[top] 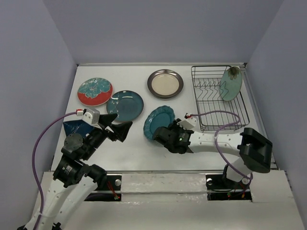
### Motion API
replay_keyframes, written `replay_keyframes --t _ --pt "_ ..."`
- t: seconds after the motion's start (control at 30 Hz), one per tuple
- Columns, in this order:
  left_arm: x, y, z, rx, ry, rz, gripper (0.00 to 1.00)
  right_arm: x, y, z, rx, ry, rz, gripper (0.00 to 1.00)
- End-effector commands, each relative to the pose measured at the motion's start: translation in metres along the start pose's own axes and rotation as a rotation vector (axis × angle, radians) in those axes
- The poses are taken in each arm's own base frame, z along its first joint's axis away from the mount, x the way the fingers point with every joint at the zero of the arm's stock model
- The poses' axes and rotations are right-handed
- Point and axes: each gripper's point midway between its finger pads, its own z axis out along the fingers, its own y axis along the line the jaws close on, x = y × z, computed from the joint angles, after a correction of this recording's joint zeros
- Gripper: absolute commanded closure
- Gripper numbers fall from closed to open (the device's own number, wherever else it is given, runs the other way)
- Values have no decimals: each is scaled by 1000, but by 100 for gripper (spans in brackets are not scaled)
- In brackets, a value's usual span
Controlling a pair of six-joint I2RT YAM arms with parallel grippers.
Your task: Load the plates into the dish rack
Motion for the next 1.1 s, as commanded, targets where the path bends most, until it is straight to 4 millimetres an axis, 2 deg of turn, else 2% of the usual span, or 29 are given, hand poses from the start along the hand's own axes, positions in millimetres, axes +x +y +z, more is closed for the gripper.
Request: replay_keyframes --t 0.0,0.07,0.13,0.17,0.23,0.27,0.3,0.37,0.5,0.6,0.73,0.77,0.8,0.87,0.93,1.0,1.07 --pt "-27 -9 0 24 -69 12 1 -68 17 -19 -37 -180 -186 93" --pt "-27 -9 0 24 -68 13 1 -81 26 -25 -45 -191 -257 93" --pt "-27 -9 0 24 -69 13 1 -90 42 -32 -62 -191 -287 93" --pt "-27 -9 0 26 -69 13 1 -96 44 -28 -50 -195 -303 93" --pt "-27 -9 1 23 -70 13 1 -96 61 -24 -83 -156 -383 93" --pt "-27 -9 1 23 -70 13 1 -101 83 -17 -136 -161 -314 93" --pt "-28 -8 1 22 -72 14 1 -92 92 -15 -210 -105 -419 93" --pt "-28 -8 1 19 -71 14 1 -96 103 -6 -284 -72 -386 93" --pt "-26 -7 1 17 -67 13 1 -126 122 -1 -330 -81 -371 93" --pt "-26 -7 2 18 -65 13 1 -161 139 -7 -408 -103 -287 93" --pt "-27 -7 1 18 -70 14 1 -234 145 -12 -417 -229 -280 93" --pt "-27 -7 1 18 -70 14 1 -263 139 -11 -396 -280 -265 93" --pt "-27 -8 1 20 -69 14 1 -287 142 -16 -403 -321 -271 93" --pt "-28 -8 1 22 -70 14 1 -331 133 -12 -371 -397 -266 93" --pt "-29 -9 0 25 -75 16 1 -372 131 -21 -347 -483 -304 93" --pt "-29 -9 0 26 -75 18 1 -405 116 -15 -271 -555 -386 93" --pt "-29 -10 -1 33 -74 18 1 -432 112 -14 -227 -609 -426 93"
